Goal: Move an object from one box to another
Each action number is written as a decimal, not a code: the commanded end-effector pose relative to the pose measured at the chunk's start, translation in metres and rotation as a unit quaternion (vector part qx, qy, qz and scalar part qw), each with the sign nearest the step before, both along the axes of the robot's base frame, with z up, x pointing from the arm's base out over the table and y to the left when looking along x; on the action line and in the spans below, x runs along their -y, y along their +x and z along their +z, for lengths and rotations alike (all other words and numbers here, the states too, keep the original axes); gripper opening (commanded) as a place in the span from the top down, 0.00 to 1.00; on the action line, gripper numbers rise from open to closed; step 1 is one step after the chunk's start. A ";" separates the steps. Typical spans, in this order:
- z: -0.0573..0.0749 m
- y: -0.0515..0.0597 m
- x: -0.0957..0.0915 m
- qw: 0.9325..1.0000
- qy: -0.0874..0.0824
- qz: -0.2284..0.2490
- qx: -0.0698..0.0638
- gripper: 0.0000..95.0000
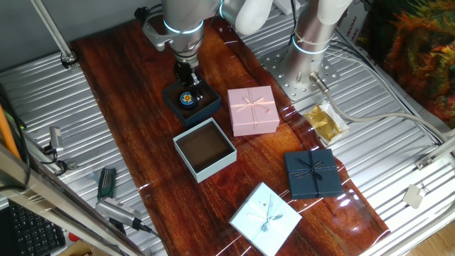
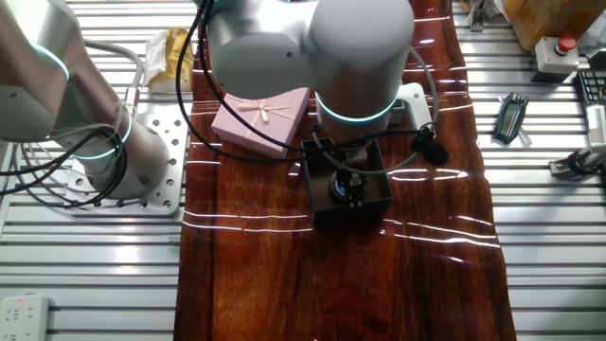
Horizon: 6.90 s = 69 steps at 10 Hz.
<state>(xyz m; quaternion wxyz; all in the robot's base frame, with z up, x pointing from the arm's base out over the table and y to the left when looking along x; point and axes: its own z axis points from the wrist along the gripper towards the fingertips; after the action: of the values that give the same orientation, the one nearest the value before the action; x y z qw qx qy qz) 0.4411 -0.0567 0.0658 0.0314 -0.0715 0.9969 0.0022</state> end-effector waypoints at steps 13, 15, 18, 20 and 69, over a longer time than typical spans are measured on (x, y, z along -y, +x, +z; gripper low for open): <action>-0.013 0.000 -0.001 1.000 -0.022 -0.016 0.005 0.20; -0.016 0.001 -0.001 0.999 -0.026 -0.019 0.006 0.20; -0.018 0.001 -0.001 0.999 -0.027 -0.022 0.009 0.20; -0.020 0.001 -0.001 0.999 -0.030 -0.024 0.011 0.20; -0.042 0.002 -0.004 0.998 -0.037 -0.041 0.038 1.00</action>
<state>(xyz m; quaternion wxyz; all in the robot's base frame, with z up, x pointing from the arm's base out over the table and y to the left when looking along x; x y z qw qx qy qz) 0.4436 -0.0516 0.0232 0.0673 -0.0330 0.9966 -0.0332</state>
